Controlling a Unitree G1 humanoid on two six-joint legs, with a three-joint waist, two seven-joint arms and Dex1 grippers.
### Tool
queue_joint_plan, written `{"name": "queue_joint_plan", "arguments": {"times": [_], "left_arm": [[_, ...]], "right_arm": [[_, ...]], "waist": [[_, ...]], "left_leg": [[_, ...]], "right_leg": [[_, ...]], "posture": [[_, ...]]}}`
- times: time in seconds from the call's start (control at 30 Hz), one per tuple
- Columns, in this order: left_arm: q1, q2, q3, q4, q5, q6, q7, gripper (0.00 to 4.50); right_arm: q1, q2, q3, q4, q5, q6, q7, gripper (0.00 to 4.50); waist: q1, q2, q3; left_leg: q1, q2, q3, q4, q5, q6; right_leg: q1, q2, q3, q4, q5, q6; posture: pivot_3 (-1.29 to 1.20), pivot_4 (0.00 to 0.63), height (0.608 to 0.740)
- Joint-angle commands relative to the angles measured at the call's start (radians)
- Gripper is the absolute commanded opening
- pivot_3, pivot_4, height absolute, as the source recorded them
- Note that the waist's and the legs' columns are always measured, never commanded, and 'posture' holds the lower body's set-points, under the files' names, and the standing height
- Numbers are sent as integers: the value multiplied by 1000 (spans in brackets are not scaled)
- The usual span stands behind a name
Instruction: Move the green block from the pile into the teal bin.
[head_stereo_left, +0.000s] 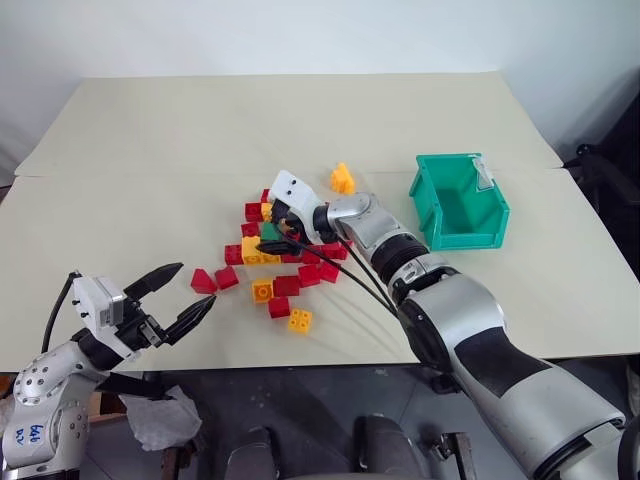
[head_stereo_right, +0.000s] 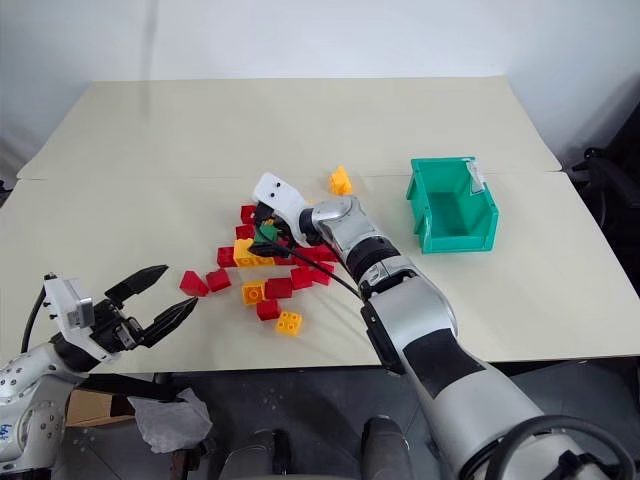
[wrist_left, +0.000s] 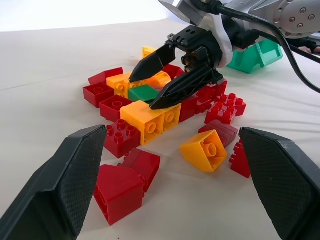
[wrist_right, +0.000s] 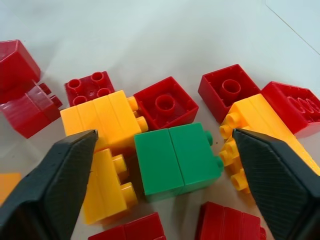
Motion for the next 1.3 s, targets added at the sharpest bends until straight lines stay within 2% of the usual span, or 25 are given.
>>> {"name": "queue_joint_plan", "arguments": {"times": [0.03,0.07,0.17,0.37,0.63,0.77,1.03,1.13,1.3], "left_arm": [[-9,2,12,-14,0,-20,-1,4500],[-12,1,10,-12,2,-22,0,4500],[-19,-4,5,-9,6,-25,2,4500],[-22,-8,1,-7,7,-30,4,4500],[-16,-12,1,-11,7,-34,6,4500],[-21,-6,1,-8,6,-32,4,4500],[-44,0,-10,12,10,-30,-9,4500],[-50,-1,-13,12,10,-29,-7,4500],[-33,-8,-14,1,10,-31,-3,4500]], "right_arm": [[21,-6,24,6,-25,19,28,4471],[23,-7,25,7,-26,22,28,4471],[25,-11,25,9,-30,33,18,3880],[21,-24,16,8,-25,52,-8,1927],[12,-51,10,3,-24,47,0,1927],[4,-68,-44,-13,33,29,52,1927],[16,-85,-38,-13,21,55,91,1927],[19,-71,-51,-14,33,65,74,2497],[26,-51,-53,-17,31,35,27,4189]], "waist": [[0,0,0],[0,0,0],[0,0,0],[1,0,0],[1,0,0],[0,0,0],[-1,0,0],[-1,0,0],[-1,0,0]], "left_leg": [[0,0,0,0,0,0],[0,0,0,0,0,0],[0,0,0,0,0,0],[0,0,0,0,0,0],[0,0,0,0,0,0],[0,0,0,0,0,0],[0,0,0,0,0,0],[0,0,0,0,0,0],[0,0,0,0,0,0]], "right_leg": [[0,0,0,0,0,0],[0,0,0,0,0,0],[0,0,0,0,0,0],[0,0,0,0,0,0],[0,0,0,0,0,0],[0,0,0,0,0,0],[0,0,0,0,0,0],[0,0,0,0,0,0],[0,0,0,0,0,0]], "posture": [[0,150,740],[0,150,740],[0,150,740],[0,150,740],[0,150,740],[0,150,740],[0,150,740],[0,150,740],[0,150,740]]}}
